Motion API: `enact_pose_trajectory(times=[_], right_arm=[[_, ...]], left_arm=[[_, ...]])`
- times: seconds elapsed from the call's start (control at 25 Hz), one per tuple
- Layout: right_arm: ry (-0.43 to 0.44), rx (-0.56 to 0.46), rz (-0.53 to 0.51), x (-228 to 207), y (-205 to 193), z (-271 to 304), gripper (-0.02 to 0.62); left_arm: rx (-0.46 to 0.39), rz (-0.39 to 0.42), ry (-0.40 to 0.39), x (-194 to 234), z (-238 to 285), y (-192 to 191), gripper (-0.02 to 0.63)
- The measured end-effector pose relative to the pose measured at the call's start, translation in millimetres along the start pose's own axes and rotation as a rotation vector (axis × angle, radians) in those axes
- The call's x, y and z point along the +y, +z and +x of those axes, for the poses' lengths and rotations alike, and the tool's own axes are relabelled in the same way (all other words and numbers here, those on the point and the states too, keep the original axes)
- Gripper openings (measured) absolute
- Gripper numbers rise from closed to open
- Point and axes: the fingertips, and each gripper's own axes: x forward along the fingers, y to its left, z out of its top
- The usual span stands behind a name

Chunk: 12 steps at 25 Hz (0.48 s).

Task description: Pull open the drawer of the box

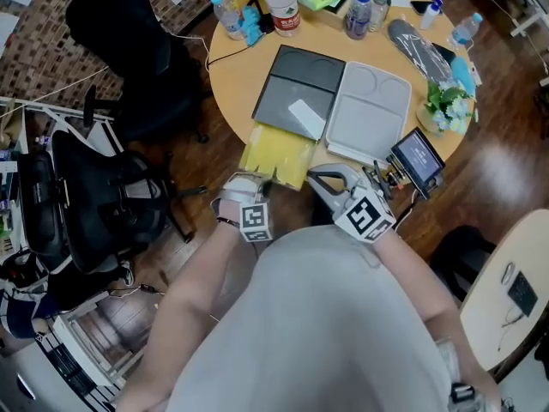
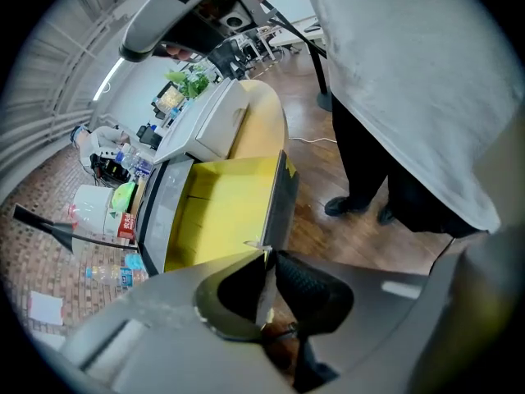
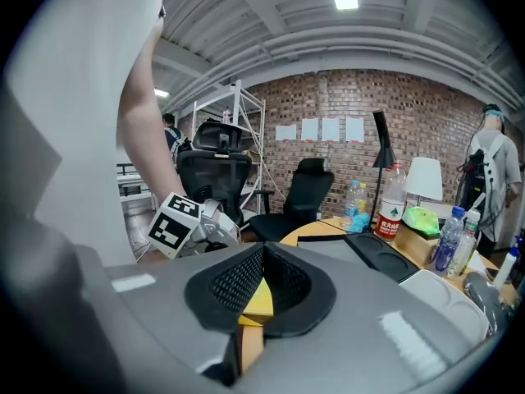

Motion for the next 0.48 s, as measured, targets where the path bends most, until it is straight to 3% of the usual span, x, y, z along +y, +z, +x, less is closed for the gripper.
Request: enact_pose_trajectory(times=[0.48], right_arm=[[0.013, 0.016, -0.016, 46.8, 6.2, 4.5, 0.003]], left_arm=[[0.007, -0.022, -0.019, -44.9, -19.7, -13.4, 0.048]])
